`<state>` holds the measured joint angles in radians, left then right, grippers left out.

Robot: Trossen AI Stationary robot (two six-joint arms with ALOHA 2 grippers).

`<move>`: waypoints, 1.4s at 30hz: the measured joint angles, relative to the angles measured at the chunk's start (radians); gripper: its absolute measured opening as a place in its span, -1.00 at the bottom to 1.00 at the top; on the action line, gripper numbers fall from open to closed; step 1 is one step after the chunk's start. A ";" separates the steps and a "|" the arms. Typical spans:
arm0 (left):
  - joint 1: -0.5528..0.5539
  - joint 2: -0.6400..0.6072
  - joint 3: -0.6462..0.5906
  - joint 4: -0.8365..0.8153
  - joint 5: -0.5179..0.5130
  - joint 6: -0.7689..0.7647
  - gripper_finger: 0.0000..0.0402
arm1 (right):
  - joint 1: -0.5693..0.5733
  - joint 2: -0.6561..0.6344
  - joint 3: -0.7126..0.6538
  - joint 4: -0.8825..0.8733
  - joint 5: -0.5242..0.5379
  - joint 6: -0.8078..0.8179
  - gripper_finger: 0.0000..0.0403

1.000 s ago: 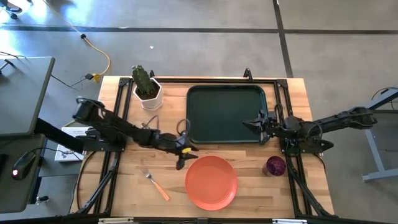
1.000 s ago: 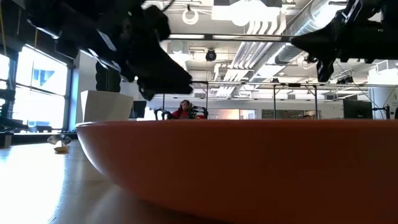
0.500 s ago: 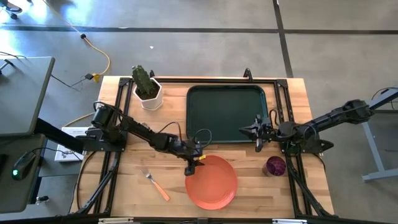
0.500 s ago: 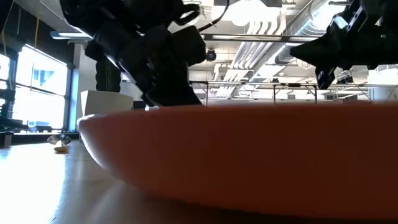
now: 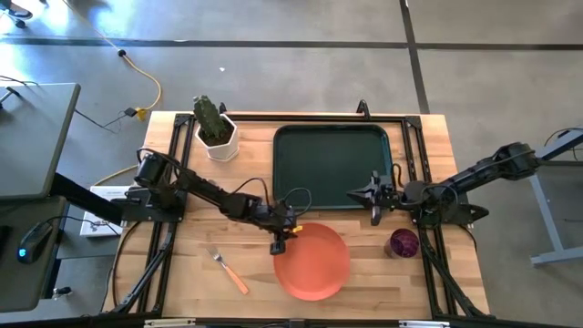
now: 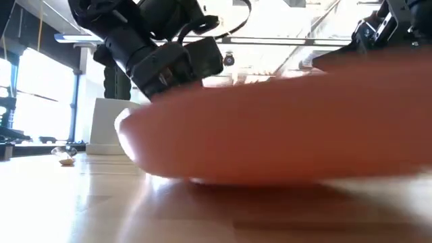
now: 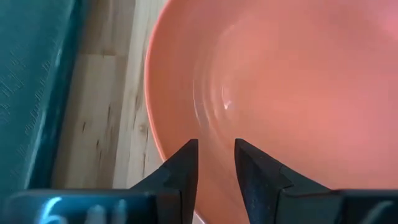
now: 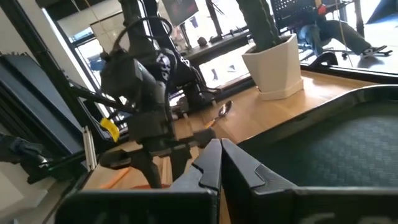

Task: Pick and place plate/cup/fork/spoon on tray
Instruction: Put the orange plate on the black tray

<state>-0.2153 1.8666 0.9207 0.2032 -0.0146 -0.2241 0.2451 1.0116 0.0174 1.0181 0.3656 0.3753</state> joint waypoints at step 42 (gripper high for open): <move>-0.002 0.004 0.000 -0.024 -0.064 0.052 -0.97 | 0.000 0.016 0.002 0.050 0.011 -0.010 -1.00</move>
<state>-0.2178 1.8706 0.9207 0.1788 -0.0783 -0.1725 0.2451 1.0279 0.0193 1.0679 0.3763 0.3653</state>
